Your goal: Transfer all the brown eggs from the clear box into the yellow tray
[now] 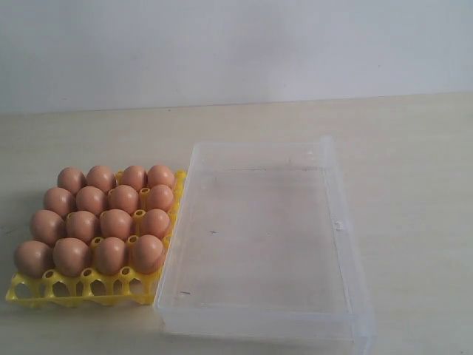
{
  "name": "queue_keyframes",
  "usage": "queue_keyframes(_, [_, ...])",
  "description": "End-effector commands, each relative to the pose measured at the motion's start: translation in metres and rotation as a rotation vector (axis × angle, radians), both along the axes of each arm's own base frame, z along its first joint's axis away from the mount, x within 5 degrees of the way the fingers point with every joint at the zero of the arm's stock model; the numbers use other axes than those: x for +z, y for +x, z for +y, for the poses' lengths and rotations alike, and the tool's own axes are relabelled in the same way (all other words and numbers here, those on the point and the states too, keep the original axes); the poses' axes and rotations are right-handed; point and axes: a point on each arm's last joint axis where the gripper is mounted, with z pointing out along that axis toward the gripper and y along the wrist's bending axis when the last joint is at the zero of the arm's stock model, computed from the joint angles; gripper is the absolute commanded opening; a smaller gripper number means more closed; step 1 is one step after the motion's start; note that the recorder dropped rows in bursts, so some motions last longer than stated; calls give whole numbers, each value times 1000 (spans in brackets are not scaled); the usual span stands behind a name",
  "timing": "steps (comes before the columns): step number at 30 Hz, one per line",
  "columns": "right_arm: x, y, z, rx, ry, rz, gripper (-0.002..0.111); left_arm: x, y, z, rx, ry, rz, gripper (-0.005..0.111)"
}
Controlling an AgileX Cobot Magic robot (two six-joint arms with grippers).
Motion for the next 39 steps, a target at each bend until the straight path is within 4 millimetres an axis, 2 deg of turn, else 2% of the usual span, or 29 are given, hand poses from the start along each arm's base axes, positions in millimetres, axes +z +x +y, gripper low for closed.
queue_keyframes(1, [-1, 0, 0, -7, -9, -7, 0, 2, 0, 0, -5, -7, -19, 0])
queue_keyframes(22, [-1, 0, -2, -30, -1, -6, 0, 2, 0, 0, -5, -7, -19, 0])
queue_keyframes(39, [-1, 0, 1, 23, -1, -6, 0, 2, 0, 0, -5, -7, -19, 0])
